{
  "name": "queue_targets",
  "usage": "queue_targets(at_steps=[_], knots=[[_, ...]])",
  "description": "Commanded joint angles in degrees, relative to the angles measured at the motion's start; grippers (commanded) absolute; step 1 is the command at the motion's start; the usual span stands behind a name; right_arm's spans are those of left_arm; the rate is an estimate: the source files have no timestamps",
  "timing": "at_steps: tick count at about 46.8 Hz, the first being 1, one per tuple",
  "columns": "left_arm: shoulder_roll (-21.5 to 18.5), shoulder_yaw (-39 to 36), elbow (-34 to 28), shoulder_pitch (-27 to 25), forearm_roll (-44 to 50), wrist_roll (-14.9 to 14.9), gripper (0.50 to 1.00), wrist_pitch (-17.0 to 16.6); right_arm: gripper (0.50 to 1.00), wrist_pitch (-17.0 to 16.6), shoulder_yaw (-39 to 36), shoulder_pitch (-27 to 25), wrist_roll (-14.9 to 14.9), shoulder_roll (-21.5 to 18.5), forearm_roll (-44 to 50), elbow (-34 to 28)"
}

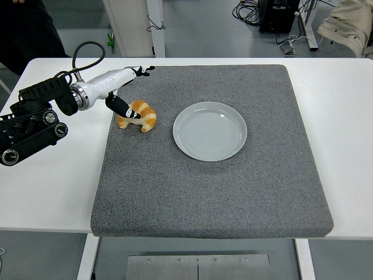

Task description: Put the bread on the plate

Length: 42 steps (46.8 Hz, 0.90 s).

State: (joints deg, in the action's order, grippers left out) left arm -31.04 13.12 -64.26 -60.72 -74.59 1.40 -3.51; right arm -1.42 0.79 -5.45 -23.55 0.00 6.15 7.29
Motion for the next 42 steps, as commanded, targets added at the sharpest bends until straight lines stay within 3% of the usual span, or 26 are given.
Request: queue_targets(at_steps=[1, 19, 42], knots=[[0.01, -0.03, 0.63, 0.17, -1.08, 0.01, 0.961, -0.09, 1.0, 0.01, 0.0, 0.0, 0.0, 0.0, 0.0, 0.0], [-0.86, -4.16, 1.24, -0.1, -4.24, 1.24, 0.961, -1.59, 1.0, 0.01, 0.0, 0.0, 0.0, 0.0, 0.0, 0.0], [1.33, -4.95, 6.69, 0.52, -7.58, 6.6, 0.961, -3.17, 1.0, 0.01, 0.0, 0.0, 0.0, 0.0, 0.0, 0.0]])
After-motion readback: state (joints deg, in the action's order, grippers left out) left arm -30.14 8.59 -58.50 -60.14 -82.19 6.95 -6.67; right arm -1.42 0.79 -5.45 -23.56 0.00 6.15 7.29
